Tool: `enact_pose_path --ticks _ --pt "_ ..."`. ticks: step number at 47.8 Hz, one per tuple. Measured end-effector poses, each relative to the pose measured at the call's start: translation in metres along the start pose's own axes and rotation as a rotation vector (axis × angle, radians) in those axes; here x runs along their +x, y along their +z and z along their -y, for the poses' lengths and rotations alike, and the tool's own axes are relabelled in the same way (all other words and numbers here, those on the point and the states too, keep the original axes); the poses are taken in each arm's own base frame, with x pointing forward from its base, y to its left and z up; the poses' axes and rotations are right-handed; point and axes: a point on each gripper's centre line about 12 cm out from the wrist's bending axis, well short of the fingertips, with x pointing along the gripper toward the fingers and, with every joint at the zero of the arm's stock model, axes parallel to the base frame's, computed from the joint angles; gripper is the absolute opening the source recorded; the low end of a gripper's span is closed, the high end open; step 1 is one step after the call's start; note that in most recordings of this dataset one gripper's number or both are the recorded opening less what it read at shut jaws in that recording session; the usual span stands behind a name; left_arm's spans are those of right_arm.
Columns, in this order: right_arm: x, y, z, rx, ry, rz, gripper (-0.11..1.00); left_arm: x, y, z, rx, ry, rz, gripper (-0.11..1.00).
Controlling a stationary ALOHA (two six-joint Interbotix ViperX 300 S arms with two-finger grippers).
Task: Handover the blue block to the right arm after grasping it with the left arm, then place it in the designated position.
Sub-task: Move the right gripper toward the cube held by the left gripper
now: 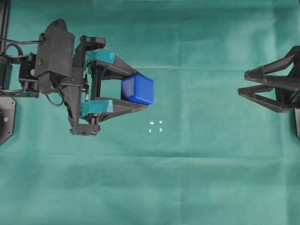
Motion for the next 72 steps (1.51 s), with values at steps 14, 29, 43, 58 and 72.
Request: enact_pose_path --ticks 14,29,43,58,72 --pt "0.0 0.001 0.001 -0.002 -0.004 0.008 0.93 0.0 0.0 -0.001 0.0 0.001 0.002 0.46" --pt "0.0 0.003 0.001 -0.003 -0.009 0.022 0.93 0.0 0.0 -0.001 0.0 0.001 0.002 0.46" --pt "0.0 0.003 0.001 -0.002 -0.01 0.025 0.93 0.0 0.0 -0.001 0.0 0.001 0.002 0.46" --pt "0.0 0.003 0.001 -0.003 -0.007 0.024 0.93 0.0 0.0 -0.001 0.0 0.002 0.0 0.46" --pt "0.012 0.007 0.006 -0.002 -0.003 0.046 0.93 0.0 0.0 -0.001 0.001 0.002 -0.003 0.46"
